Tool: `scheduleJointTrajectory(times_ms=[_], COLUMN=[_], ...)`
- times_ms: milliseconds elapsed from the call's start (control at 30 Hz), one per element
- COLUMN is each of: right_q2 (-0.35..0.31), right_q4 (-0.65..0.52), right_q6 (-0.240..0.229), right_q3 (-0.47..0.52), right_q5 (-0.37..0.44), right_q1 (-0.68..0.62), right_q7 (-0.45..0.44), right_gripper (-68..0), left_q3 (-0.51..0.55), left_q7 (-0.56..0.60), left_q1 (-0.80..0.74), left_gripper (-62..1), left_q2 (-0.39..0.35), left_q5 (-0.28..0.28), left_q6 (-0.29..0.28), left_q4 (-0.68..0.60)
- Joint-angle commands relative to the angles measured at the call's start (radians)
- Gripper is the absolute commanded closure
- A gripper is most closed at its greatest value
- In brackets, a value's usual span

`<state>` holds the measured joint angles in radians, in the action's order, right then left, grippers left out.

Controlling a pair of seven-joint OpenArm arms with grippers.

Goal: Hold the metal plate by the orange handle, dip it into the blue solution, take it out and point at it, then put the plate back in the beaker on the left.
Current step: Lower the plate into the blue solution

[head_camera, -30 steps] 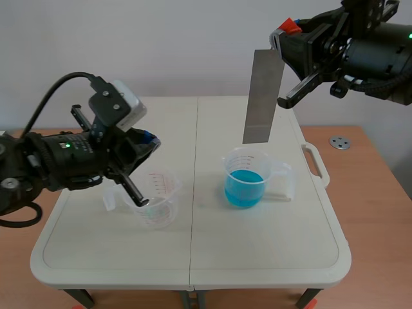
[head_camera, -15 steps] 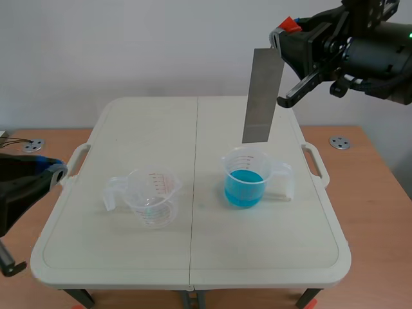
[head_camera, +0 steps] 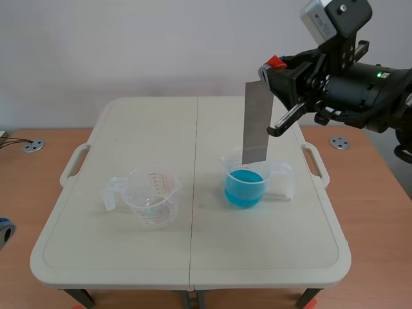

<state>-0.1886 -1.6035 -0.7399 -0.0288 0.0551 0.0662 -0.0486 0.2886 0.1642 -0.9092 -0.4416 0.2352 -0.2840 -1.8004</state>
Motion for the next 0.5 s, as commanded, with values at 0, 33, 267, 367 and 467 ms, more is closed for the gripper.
scheduleJointTrajectory(times_ms=[0, 33, 267, 367, 467], right_q2=[0.001, 0.001, 0.001, 0.001, 0.004], right_q4=[0.002, 0.011, 0.086, 0.121, 0.150], right_q6=[-0.006, -0.006, -0.006, -0.005, 0.000], right_q3=[-0.005, -0.008, -0.028, -0.034, -0.043], right_q5=[0.000, -0.008, -0.066, -0.084, -0.111], right_q1=[0.014, 0.014, 0.014, 0.014, 0.014], right_q7=[-0.032, -0.045, -0.111, -0.146, -0.175], right_gripper=[-1.3, -1.3, -1.3, -1.3, -1.3], left_q3=[-0.005, -0.005, -0.005, -0.005, -0.005], left_q7=[0.002, -0.008, -0.038, -0.045, -0.052], left_q1=[-0.003, -0.005, -0.005, -0.005, -0.005], left_gripper=[-1.5, -1.5, -1.5, -1.5, -1.5], left_q2=[0.022, 0.035, 0.092, 0.092, 0.092], left_q5=[0.004, 0.003, -0.053, -0.067, -0.072], left_q6=[0.000, 0.001, 0.000, 0.000, 0.000], left_q4=[-0.005, -0.005, 0.000, 0.000, 0.000])
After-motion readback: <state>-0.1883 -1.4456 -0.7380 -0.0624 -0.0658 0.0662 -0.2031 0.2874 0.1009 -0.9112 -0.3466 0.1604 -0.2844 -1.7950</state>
